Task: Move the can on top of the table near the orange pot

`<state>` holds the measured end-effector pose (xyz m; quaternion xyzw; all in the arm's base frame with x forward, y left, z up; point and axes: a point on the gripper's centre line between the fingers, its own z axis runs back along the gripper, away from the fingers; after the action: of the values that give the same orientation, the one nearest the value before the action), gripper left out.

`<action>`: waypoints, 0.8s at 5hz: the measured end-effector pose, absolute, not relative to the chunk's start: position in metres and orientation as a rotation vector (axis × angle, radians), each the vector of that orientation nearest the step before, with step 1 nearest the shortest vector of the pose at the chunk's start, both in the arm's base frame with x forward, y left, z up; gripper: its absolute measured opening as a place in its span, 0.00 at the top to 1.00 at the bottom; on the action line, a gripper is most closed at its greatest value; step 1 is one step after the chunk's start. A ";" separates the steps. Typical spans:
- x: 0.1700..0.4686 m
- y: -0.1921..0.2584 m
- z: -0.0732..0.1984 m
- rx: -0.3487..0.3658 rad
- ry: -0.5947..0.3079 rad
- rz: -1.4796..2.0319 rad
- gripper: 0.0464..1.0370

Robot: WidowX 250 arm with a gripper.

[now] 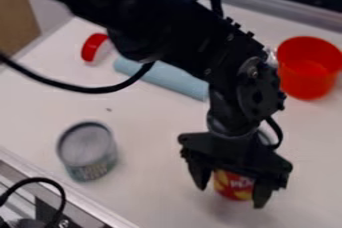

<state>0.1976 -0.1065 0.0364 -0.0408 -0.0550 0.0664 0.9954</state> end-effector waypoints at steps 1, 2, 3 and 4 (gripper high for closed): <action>0.226 -0.102 0.032 -0.068 -0.140 0.180 0.04; 0.250 -0.100 0.032 -0.070 -0.155 0.231 0.04; 0.265 -0.104 0.031 -0.063 -0.166 0.248 0.04; 0.276 -0.105 0.033 -0.069 -0.177 0.269 0.04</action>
<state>0.2757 -0.1047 0.0335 -0.0343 -0.0882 0.1337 0.9865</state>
